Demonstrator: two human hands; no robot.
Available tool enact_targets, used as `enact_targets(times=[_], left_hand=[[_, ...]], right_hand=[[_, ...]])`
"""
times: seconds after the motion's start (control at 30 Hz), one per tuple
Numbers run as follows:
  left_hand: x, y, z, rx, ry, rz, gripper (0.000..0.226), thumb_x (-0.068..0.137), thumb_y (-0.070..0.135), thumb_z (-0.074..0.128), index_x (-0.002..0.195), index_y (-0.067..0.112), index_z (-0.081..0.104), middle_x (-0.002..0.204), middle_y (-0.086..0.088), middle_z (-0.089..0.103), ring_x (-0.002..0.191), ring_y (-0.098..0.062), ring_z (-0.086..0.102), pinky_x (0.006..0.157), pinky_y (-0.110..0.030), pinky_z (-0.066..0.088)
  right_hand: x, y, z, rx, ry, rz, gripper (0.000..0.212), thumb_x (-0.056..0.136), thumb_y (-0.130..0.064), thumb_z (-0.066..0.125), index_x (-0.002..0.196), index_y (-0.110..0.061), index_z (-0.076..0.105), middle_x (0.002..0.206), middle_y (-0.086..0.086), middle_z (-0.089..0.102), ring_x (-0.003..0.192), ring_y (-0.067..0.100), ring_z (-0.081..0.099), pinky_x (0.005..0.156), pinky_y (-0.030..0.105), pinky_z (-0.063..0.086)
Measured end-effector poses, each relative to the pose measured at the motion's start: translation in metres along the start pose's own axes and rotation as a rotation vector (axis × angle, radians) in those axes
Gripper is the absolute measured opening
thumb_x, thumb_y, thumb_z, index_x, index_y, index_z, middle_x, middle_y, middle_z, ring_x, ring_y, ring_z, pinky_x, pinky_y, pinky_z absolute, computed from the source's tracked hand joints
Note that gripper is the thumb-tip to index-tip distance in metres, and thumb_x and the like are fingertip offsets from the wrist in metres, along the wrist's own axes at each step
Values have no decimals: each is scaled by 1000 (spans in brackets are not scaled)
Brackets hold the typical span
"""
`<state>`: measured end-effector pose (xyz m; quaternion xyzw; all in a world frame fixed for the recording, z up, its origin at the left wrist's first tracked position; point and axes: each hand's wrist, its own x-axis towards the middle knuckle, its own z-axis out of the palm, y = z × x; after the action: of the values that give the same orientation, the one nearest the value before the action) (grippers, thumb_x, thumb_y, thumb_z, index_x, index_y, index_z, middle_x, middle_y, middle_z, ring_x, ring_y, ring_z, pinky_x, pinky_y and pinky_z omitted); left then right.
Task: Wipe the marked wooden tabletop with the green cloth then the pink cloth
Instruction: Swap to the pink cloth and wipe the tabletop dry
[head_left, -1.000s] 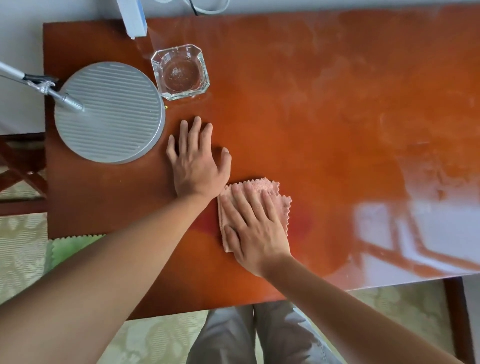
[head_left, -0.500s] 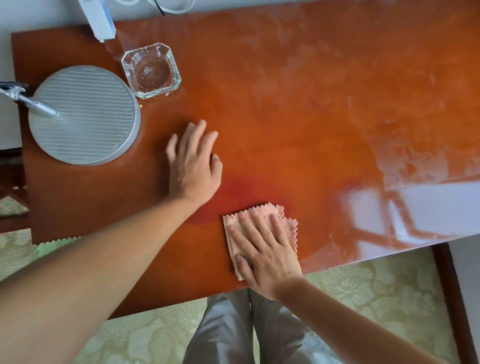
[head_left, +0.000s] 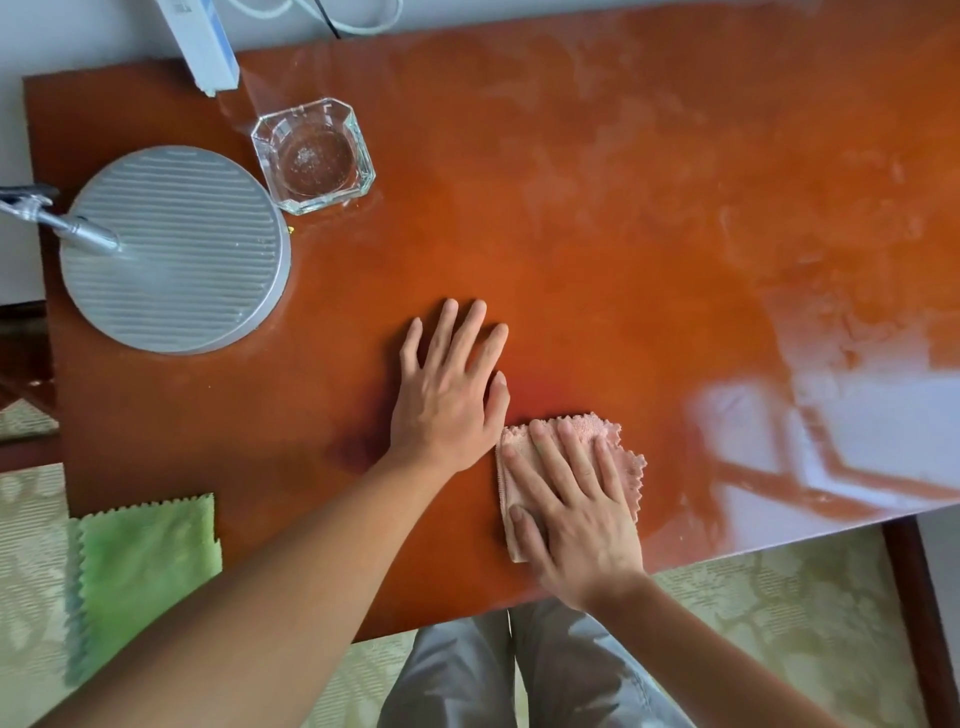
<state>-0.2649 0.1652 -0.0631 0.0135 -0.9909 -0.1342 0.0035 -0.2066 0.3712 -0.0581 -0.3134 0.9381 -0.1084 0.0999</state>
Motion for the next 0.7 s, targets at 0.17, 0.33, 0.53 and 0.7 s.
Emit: enact_targets(times=[0.17, 0.33, 0.53, 0.7], left_hand=[[-1, 0, 0, -11, 5, 3, 52, 100, 36, 40, 148, 19, 50, 163, -8, 35, 153, -33, 25, 123, -58, 17], [0, 0, -2, -11, -7, -10, 52, 101, 38, 39, 148, 19, 51, 163, -8, 35, 153, -33, 25, 123, -58, 16], [-1, 2, 2, -46, 28, -17, 51, 100, 33, 40, 147, 17, 53, 161, -7, 38, 152, -32, 28, 123, -57, 18], [1, 2, 2, -61, 57, -51, 54, 100, 29, 37, 150, 11, 48, 160, -5, 41, 152, -28, 29, 123, -55, 21]], right_hand=[[22, 3, -5, 14, 44, 70, 58, 104, -44, 33, 160, -28, 31, 167, 5, 23, 157, 30, 13, 125, 54, 11], [43, 10, -8, 22, 60, 69, 58, 103, -45, 34, 158, -27, 34, 167, 6, 24, 157, 31, 14, 124, 56, 13], [86, 22, -13, 32, 53, 60, 58, 103, -45, 33, 158, -26, 37, 167, 7, 25, 157, 32, 14, 124, 56, 13], [113, 29, -19, 16, 33, 0, 58, 103, -46, 33, 157, -25, 37, 167, 8, 26, 156, 33, 16, 123, 57, 14]])
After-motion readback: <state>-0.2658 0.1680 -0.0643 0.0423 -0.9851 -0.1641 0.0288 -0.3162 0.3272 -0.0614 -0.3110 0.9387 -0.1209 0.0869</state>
